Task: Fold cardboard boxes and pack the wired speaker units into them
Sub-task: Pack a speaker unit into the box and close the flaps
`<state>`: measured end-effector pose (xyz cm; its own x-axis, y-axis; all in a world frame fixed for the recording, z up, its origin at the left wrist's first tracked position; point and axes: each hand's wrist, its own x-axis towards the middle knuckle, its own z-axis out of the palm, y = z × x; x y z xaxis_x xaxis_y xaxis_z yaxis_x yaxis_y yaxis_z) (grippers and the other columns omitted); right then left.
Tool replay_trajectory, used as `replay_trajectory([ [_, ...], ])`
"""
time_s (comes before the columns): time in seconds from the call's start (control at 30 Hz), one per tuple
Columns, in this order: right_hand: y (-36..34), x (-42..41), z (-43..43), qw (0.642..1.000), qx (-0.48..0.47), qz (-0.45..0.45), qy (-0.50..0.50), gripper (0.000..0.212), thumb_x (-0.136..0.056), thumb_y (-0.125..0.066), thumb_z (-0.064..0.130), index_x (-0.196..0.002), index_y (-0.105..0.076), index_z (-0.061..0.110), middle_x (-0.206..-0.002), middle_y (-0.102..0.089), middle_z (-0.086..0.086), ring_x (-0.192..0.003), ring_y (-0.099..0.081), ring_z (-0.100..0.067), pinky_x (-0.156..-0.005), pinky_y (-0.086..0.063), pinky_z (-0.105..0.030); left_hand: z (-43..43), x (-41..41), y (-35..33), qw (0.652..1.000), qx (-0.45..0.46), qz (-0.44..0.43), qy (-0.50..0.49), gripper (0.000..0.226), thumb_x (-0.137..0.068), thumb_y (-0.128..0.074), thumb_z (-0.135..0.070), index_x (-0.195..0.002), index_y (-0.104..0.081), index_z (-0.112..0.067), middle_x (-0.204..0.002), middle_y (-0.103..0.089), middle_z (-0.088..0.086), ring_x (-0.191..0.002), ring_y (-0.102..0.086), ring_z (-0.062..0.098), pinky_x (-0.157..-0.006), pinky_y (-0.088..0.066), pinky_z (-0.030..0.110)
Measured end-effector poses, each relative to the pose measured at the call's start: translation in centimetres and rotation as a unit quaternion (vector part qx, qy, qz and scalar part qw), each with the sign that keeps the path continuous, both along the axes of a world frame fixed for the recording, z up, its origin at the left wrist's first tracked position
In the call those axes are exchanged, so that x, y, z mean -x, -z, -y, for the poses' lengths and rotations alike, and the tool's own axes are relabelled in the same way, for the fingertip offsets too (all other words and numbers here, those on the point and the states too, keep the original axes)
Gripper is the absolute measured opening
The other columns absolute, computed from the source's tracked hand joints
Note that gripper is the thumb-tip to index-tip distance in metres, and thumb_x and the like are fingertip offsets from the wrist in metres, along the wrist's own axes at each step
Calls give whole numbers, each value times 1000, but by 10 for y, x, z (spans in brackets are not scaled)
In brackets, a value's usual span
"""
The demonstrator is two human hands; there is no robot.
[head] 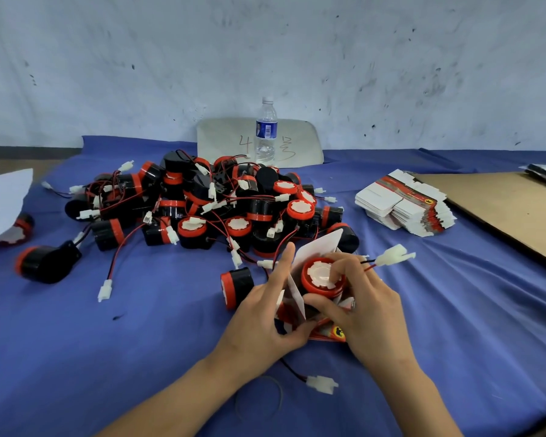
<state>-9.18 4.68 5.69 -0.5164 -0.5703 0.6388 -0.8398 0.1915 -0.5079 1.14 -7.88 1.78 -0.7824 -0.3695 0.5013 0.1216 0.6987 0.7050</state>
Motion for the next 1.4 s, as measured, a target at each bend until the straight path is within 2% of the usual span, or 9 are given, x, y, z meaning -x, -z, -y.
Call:
replay_trajectory([
  [0.27,3,2,0,1000,9,17,-13,46,-76,-55,61,-90,-54,17,-106,-57,11,-84,-58,-16,-66,-46,-18,1,0,0,1000,-1,7,4,95,-76,-62,-55,-140,8,-65,-117,-64,0,-109,-58,9,-92,-47,21],
  [0.37,3,3,0,1000,-8,1,-12,43,-77,-58,53,-89,-54,13,-108,-57,5,-83,-57,-20,-64,-51,-30,1,-1,0,1000,-2,11,7,95,-77,-63,-55,-140,7,-64,-118,-64,-1,-110,-58,10,-93,-49,26],
  [0.47,1,3,-1,999,-30,5,-26,42,-79,-52,58,-88,-51,18,-112,-59,9,-81,-54,-14,-64,-47,-26,1,-1,0,1000,-5,9,10,94,-78,-64,-55,-141,6,-64,-118,-64,-2,-109,-58,9,-93,-49,26],
  [0.73,-5,1,-4,996,-89,-25,-7,34,-82,-67,42,-81,-51,13,-100,-52,8,-62,-53,-23,-49,-43,-36,4,1,2,1000,-8,-4,13,94,-82,-70,-41,-141,-2,-64,-122,-56,-12,-110,-54,2,-91,-40,5],
  [0.9,-1,9,-4,987,-163,6,-11,16,-92,-60,27,-88,-63,12,-89,-60,0,-79,-57,-24,-69,-46,-38,4,-1,4,1000,-4,8,1,82,-80,-62,-56,-142,-8,-64,-113,-63,-14,-105,-57,1,-88,-47,17],
  [1.0,-1,14,-6,982,-190,-13,-13,9,-92,-61,18,-87,-67,14,-92,-65,2,-92,-57,-24,-78,-38,-32,5,0,3,1000,21,7,7,73,-84,-61,-51,-142,-17,-62,-131,-48,-32,-121,-44,-13,-94,-35,3],
  [1.1,-2,16,-8,976,-213,-46,-6,11,-87,-61,9,-87,-68,17,-96,-68,6,-105,-57,-23,-80,-28,-29,4,0,3,997,77,-4,12,59,-86,-58,-45,-137,-31,-60,-156,-27,-11,-122,-34,-20,-94,-34,2],
  [1.23,-3,15,-9,973,-218,-71,-6,27,-79,-46,12,-92,-69,19,-101,-70,7,-127,-49,-21,-87,-20,-25,-3,0,-5,984,173,0,-38,48,-81,-68,-16,-120,-52,-38,-161,-10,12,-98,-63,19,-72,-54,24],
  [1.4,-2,16,-7,968,-235,-80,21,32,-91,-41,7,-108,-59,27,-99,-68,7,-130,-38,-21,-100,-8,-19,-11,2,-6,976,194,52,-88,36,-80,-71,-5,-112,-65,-20,-157,-12,23,-99,-66,31,-72,-49,20],
])
